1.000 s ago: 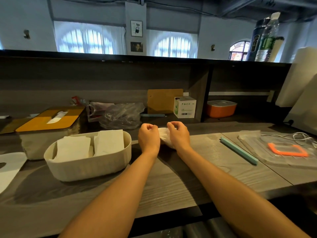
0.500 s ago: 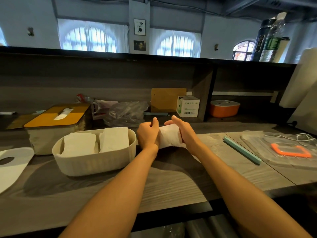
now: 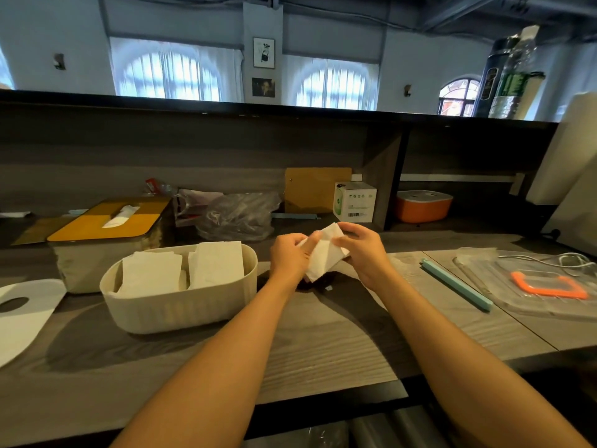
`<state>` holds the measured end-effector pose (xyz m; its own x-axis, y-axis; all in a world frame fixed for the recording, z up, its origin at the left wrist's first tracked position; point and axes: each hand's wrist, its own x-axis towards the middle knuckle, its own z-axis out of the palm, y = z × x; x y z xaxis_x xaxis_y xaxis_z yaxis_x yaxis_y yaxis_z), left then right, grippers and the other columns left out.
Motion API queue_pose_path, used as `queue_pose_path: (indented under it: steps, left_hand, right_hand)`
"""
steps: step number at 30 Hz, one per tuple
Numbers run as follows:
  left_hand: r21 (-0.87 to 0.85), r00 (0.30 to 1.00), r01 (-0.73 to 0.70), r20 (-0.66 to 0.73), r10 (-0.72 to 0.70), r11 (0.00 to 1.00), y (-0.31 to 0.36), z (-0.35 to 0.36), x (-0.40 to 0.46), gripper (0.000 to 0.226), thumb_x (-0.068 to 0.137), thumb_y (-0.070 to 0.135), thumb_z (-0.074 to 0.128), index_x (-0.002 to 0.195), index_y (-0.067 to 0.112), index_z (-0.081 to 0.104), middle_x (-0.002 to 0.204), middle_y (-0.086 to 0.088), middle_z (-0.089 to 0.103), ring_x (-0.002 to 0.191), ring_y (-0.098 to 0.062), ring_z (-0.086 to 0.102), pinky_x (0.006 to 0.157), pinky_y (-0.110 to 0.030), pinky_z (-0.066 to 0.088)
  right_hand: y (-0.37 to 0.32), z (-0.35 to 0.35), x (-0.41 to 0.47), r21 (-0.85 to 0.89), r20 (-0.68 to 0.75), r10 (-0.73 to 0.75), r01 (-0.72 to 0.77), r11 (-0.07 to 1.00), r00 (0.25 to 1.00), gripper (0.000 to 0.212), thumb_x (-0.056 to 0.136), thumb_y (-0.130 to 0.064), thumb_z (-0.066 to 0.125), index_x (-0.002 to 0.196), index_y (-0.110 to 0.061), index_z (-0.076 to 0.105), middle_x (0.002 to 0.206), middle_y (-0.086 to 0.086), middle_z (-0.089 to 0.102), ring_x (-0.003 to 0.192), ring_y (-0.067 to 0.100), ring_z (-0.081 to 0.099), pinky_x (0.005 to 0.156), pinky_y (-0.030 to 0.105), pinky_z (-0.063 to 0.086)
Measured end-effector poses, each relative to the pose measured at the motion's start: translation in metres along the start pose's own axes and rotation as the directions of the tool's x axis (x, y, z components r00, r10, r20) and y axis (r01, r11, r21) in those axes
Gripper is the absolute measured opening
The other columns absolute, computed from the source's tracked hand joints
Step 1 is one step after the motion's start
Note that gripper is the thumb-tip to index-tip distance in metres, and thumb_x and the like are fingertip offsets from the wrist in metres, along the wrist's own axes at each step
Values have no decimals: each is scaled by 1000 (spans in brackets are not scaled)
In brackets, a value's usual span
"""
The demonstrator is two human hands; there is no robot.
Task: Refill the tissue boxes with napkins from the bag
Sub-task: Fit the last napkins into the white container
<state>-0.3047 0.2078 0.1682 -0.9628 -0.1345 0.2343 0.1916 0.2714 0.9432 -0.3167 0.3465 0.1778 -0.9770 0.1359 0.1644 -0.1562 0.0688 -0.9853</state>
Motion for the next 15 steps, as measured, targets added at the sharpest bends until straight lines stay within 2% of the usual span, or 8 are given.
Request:
queue_pose_path:
  steps: [3,4,6,9,11,13,15]
  left_hand:
    - [-19,980,24,200,-20,1000,6,4,-5,9,94,29,66,94,20,66,97,0,67,94,-19,65,77,-32,55]
    - [-29,969,37,244,-29,999,8,6,-6,8,93,26,66,98,20,65,101,0,67,98,-19,64,82,-34,55]
    - [-64,950,109,301,-85,992,13,9,-8,20,94,22,65,113,18,61,110,-1,66,103,-20,63,89,-37,54]
    - [-93,935,213,308,-175,973,17,14,-9,36,96,24,59,130,14,53,122,-6,63,108,-23,61,95,-42,52]
    - [-96,931,277,274,-242,956,18,18,-12,44,99,32,54,137,13,46,126,-6,59,111,-24,58,95,-41,50]
    - [-87,921,326,251,-296,941,16,21,-12,49,101,40,51,141,14,40,130,-6,56,114,-25,55,96,-41,48]
    - [-145,935,325,201,-293,935,16,22,-12,48,102,40,49,141,12,40,130,-6,56,110,-23,55,93,-39,47]
  right_hand:
    - [0,-2,2,130,-110,14,0,992,994,35,89,-9,68,122,-21,63,128,7,59,117,29,56,99,49,51]
    - [0,-2,2,142,-130,14,5,990,991,31,90,-11,67,117,-25,62,129,7,58,117,29,56,98,50,51]
    - [-1,0,0,143,-121,25,-7,990,992,28,92,-16,65,116,-29,61,130,7,57,115,30,56,96,52,52]
    - [-5,7,-5,154,-41,142,-134,979,989,39,95,-33,60,133,-26,54,133,4,53,118,27,53,100,48,50]
    - [-9,13,-7,161,-22,241,-235,959,970,47,97,-47,52,139,-25,49,130,2,51,115,23,51,101,40,46]
    - [-12,16,-9,159,-18,299,-292,943,954,49,98,-53,46,139,-26,48,122,1,50,108,23,51,97,37,45]
    - [-12,16,-9,228,30,301,-300,926,953,43,97,-55,44,126,-26,55,113,2,60,102,24,59,95,43,50]
